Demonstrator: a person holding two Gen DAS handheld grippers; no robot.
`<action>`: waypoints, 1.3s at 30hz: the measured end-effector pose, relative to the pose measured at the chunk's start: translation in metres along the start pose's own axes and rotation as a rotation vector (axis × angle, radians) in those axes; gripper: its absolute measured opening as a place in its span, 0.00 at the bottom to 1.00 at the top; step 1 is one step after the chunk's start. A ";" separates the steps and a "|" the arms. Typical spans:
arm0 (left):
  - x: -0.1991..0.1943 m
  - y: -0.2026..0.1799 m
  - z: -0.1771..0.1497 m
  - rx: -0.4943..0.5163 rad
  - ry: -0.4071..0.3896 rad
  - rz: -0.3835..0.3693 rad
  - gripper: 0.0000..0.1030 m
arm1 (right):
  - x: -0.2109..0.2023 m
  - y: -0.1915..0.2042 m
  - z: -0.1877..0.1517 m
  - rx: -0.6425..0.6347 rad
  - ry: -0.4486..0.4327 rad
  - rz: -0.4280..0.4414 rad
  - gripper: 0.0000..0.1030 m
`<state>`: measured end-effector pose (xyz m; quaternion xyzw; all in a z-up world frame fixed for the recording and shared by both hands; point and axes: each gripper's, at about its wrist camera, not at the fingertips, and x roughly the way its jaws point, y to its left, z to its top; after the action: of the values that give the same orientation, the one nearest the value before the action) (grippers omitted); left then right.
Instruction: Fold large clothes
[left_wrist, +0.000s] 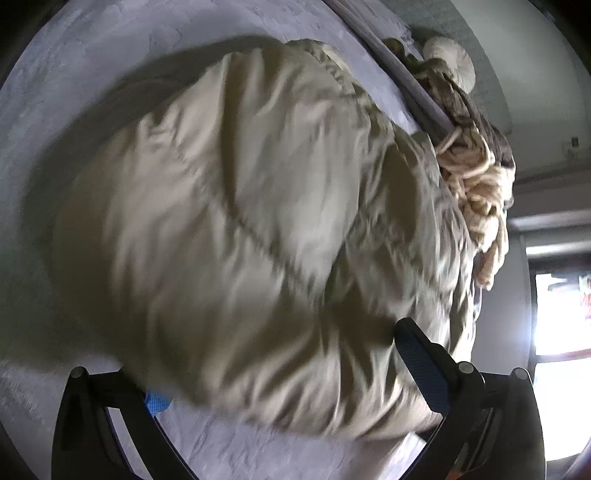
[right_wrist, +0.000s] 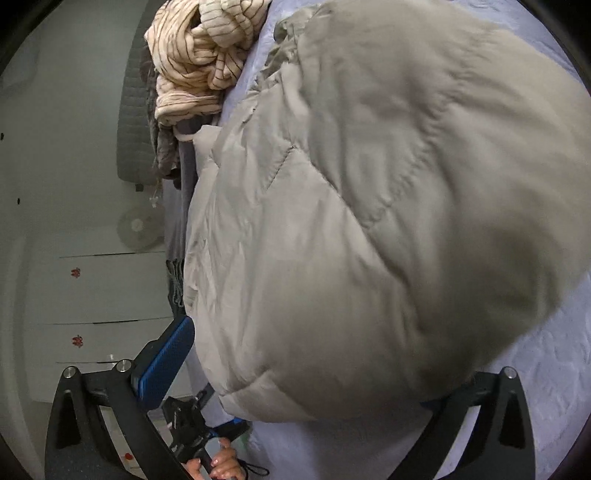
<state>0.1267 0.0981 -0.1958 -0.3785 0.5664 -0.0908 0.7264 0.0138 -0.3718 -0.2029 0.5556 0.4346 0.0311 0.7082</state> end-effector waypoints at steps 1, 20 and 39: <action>0.003 0.000 0.003 -0.011 -0.011 0.002 1.00 | 0.003 -0.001 0.002 0.004 0.009 -0.001 1.00; -0.034 -0.056 0.002 0.318 -0.166 0.111 0.19 | 0.000 -0.011 0.001 0.113 -0.032 0.061 0.23; -0.126 0.018 -0.120 0.409 -0.032 0.157 0.19 | -0.079 -0.037 -0.114 0.062 0.043 -0.024 0.22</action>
<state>-0.0293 0.1278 -0.1211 -0.1795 0.5522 -0.1409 0.8019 -0.1261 -0.3411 -0.1878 0.5711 0.4571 0.0208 0.6815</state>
